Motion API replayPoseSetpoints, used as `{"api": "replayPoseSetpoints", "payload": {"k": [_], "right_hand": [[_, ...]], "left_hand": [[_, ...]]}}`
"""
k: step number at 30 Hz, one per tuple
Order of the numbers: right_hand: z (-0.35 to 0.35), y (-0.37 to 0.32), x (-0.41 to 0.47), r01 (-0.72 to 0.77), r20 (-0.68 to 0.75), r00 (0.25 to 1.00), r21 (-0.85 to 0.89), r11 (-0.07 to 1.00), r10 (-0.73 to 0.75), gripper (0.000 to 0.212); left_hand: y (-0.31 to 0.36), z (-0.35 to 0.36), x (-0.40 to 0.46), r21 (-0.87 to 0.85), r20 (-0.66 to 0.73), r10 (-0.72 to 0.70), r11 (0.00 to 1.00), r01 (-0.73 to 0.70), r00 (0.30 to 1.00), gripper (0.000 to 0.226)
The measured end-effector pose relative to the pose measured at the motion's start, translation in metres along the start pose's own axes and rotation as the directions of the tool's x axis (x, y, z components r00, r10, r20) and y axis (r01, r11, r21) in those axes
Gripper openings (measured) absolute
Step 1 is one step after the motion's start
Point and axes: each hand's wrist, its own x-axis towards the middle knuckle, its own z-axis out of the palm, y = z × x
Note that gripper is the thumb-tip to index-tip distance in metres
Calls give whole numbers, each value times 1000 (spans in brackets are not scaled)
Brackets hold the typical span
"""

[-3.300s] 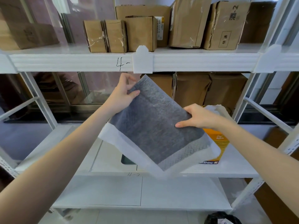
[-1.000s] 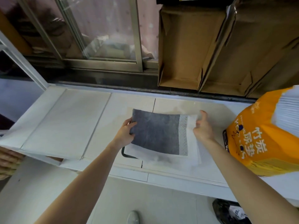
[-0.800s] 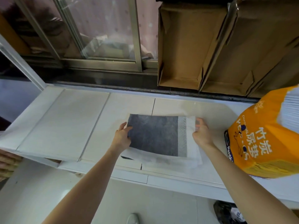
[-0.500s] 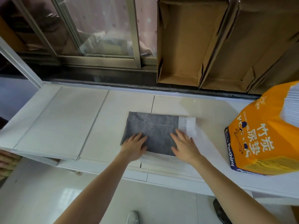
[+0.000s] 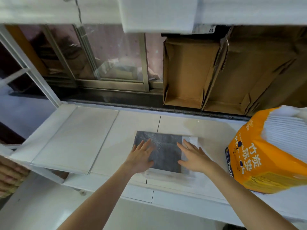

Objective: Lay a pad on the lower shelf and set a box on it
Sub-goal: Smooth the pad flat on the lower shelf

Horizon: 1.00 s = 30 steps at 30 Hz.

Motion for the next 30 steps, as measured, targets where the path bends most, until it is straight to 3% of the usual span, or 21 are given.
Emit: {"api": "replayPoseSetpoints", "payload": {"k": [9,16,22,30], "right_hand": [[-124,-43,-106,122,-259,955,-97,988,-144,74],[-168,-77,-191,161,-424,874,-209,965,-238,72],[-171,-109,-251,128,-503,826,-273,954,-255,71],[-187,-169,-323,130,-636,723,-258,957,-270,65]], "left_hand": [[52,-127,-51,77,-302,47,997,-25,952,66],[78,-196,-118,156,-469,239,970,-187,850,64],[82,-225,-189,196,-487,355,935,-296,798,63],[95,-283,-268,240,-599,449,891,-385,663,58]]}}
